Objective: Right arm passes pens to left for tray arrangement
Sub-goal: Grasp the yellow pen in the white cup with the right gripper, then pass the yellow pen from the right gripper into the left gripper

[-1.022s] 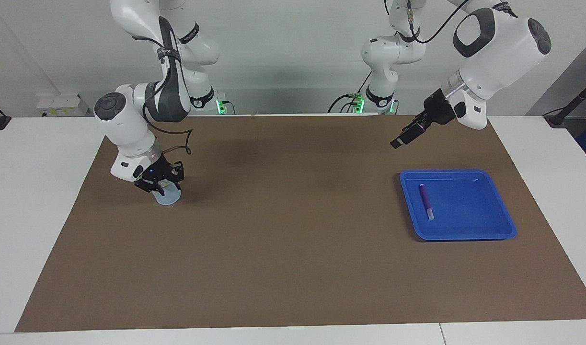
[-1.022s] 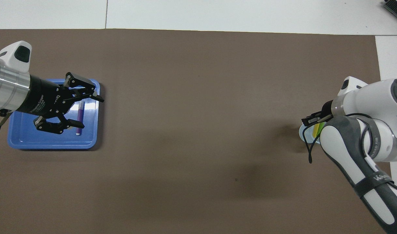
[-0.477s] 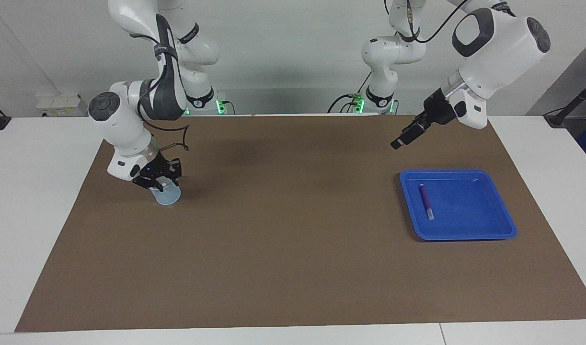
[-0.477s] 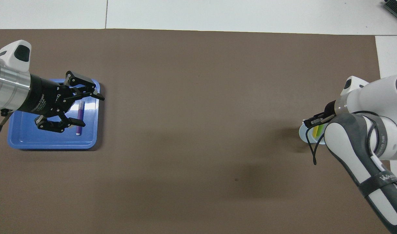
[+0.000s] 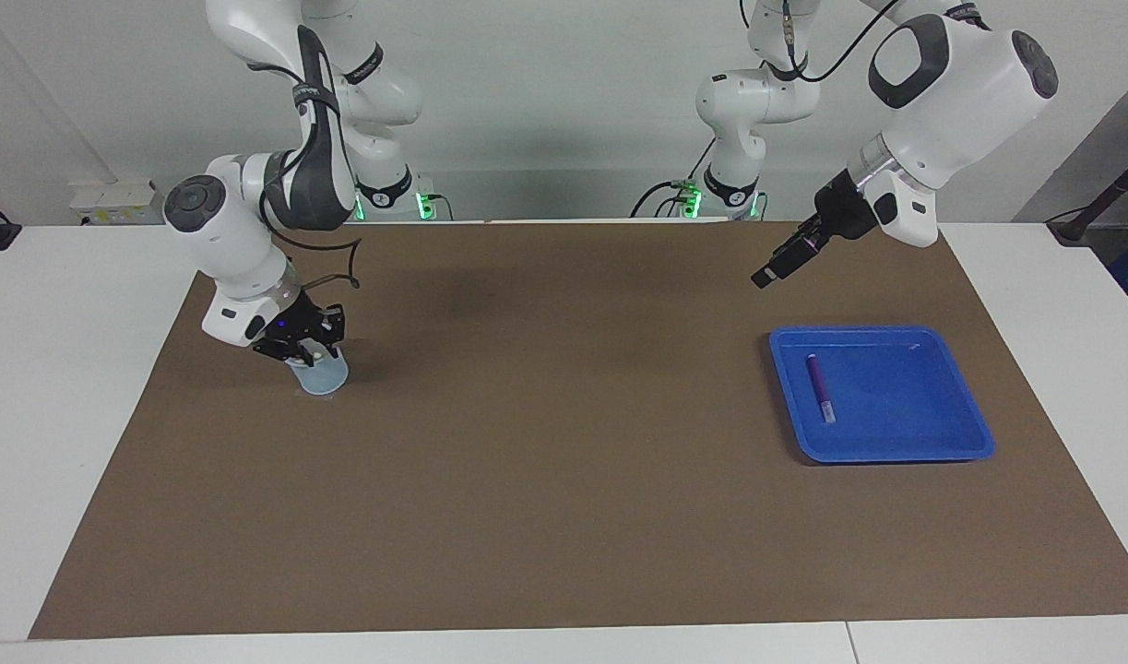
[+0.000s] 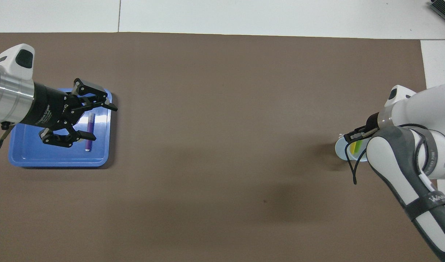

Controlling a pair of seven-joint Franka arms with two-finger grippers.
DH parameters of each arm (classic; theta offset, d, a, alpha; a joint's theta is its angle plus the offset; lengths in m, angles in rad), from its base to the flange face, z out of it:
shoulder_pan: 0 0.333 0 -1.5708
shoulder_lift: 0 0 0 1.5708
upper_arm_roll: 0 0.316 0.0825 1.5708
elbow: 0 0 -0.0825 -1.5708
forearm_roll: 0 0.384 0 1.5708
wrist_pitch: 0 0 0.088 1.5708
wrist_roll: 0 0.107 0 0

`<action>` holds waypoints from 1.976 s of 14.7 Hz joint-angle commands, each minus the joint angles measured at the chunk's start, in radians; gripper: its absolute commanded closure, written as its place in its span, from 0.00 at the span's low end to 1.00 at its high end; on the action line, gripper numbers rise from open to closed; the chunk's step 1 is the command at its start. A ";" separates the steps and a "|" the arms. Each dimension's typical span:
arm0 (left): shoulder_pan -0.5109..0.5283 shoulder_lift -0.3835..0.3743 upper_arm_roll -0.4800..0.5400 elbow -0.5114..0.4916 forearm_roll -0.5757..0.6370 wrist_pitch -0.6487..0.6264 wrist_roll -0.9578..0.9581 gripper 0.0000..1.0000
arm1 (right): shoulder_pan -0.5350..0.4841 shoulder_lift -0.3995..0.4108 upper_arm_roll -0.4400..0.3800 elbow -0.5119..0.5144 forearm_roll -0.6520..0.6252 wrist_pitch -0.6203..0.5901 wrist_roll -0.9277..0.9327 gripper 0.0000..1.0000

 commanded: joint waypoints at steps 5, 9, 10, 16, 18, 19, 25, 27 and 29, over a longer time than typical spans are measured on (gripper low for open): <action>-0.020 -0.031 0.007 -0.031 -0.011 0.024 -0.066 0.00 | -0.026 -0.016 0.005 -0.013 -0.001 -0.010 -0.025 0.71; -0.019 -0.031 0.007 -0.029 -0.012 0.026 -0.071 0.00 | -0.025 -0.014 0.007 -0.019 0.001 0.004 -0.024 0.81; -0.019 -0.031 0.007 -0.028 -0.012 0.026 -0.073 0.00 | -0.025 -0.014 0.007 -0.020 0.001 0.004 -0.024 0.94; -0.019 -0.032 0.007 -0.028 -0.014 0.026 -0.080 0.00 | -0.028 -0.014 0.005 0.110 -0.001 -0.126 -0.024 1.00; -0.019 -0.032 0.007 -0.029 -0.014 0.026 -0.080 0.00 | -0.028 -0.016 0.005 0.203 0.001 -0.232 -0.018 1.00; -0.019 -0.032 0.007 -0.029 -0.015 0.026 -0.082 0.00 | -0.028 -0.016 0.005 0.260 0.001 -0.284 -0.011 1.00; -0.017 -0.037 0.010 -0.032 -0.075 0.027 -0.199 0.00 | -0.011 -0.016 0.079 0.397 0.097 -0.337 0.194 1.00; -0.020 -0.037 0.007 -0.035 -0.083 0.058 -0.308 0.00 | 0.001 -0.014 0.099 0.392 0.180 -0.270 0.300 1.00; -0.019 -0.039 0.007 -0.043 -0.151 0.093 -0.422 0.00 | 0.035 -0.014 0.100 0.385 0.232 -0.213 0.414 1.00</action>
